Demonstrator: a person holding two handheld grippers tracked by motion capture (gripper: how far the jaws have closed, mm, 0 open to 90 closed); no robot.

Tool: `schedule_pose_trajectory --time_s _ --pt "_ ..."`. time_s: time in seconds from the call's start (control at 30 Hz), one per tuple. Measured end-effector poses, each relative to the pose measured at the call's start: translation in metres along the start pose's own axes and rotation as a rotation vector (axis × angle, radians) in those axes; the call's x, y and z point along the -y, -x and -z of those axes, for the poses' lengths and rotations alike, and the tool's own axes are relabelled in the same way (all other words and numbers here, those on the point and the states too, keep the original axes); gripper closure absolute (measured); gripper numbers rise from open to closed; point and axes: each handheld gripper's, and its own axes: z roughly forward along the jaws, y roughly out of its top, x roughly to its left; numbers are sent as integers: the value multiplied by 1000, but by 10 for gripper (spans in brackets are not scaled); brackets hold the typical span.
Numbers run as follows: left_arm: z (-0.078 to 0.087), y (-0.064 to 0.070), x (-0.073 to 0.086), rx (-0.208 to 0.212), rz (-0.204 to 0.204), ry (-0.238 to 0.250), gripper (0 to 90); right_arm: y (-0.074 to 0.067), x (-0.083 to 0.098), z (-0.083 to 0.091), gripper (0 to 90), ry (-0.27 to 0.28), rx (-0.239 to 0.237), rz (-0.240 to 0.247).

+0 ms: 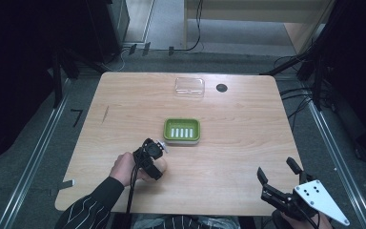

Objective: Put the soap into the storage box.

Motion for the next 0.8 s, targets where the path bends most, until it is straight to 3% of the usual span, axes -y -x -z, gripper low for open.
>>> schedule_pose_trajectory --time_s 0.4,0.77,0.8 --pt "8 -1 -3 25 -96 13 337 1 0 0 132 2 3 -2" --pt "10 0 -11 18 -138 7 337 1 0 1 132 5 2 -3" --pt "10 0 -13 20 -139 24 337 1 0 1 132 4 1 -5"
